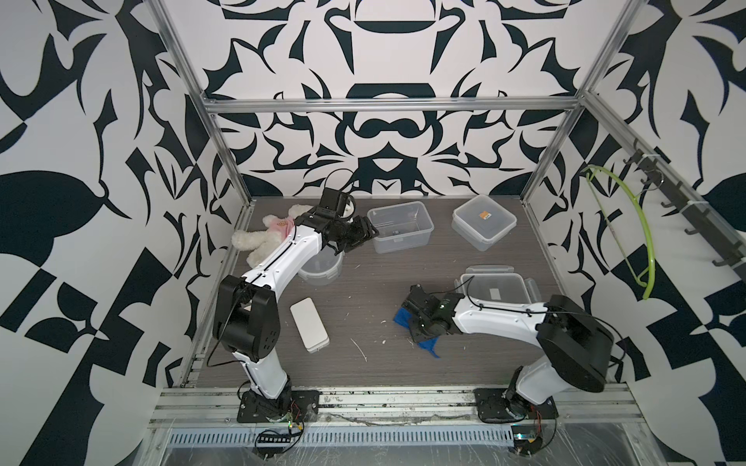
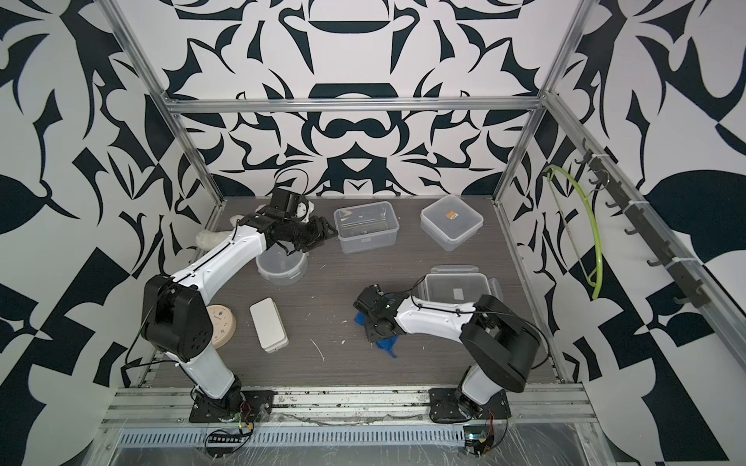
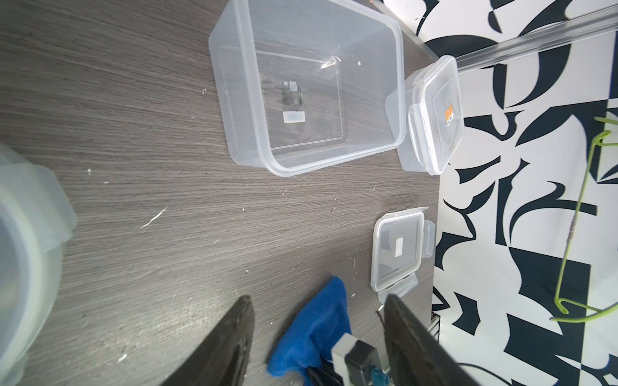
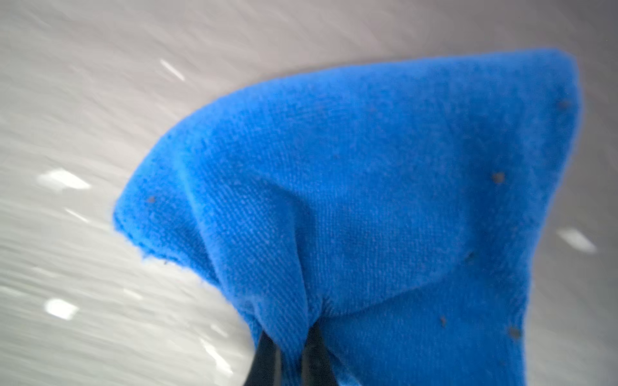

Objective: Wipe the insides of the lunch boxes
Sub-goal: Pick up the lunch box from the center of the board.

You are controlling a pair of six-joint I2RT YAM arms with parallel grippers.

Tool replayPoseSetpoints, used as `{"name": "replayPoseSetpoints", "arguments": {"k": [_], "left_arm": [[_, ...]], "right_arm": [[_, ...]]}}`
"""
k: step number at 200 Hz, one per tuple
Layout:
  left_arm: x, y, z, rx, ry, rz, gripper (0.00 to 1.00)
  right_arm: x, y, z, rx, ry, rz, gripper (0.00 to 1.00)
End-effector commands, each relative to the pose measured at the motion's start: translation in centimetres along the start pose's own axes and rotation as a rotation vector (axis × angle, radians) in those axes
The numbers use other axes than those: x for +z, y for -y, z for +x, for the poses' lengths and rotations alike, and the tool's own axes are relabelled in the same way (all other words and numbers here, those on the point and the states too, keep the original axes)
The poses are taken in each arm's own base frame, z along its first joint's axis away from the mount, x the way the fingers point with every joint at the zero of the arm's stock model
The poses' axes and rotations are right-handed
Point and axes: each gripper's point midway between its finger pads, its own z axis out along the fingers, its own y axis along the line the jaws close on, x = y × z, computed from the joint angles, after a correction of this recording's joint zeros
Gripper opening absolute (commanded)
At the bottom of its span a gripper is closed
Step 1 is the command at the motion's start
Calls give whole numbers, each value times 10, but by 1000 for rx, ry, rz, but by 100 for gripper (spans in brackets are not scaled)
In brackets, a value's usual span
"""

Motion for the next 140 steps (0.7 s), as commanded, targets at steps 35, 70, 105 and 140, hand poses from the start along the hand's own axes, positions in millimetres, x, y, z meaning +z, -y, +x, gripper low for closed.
{"name": "replayPoseSetpoints", "arguments": {"k": [35, 70, 105, 140], "left_arm": [[19, -15, -26, -17, -34, -73, 61], [46, -27, -45, -15, -38, -132, 59], [76, -40, -58, -23, -61, -173, 55], [101, -42, -71, -27, -71, -170, 53]], "right_arm": [[-66, -25, -102, -192, 143, -40, 0], [-101, 5, -198, -50, 260, -119, 0], [-107, 28, -271, 28, 324, -152, 0], [-87, 36, -321, 37, 325, -137, 0]]}}
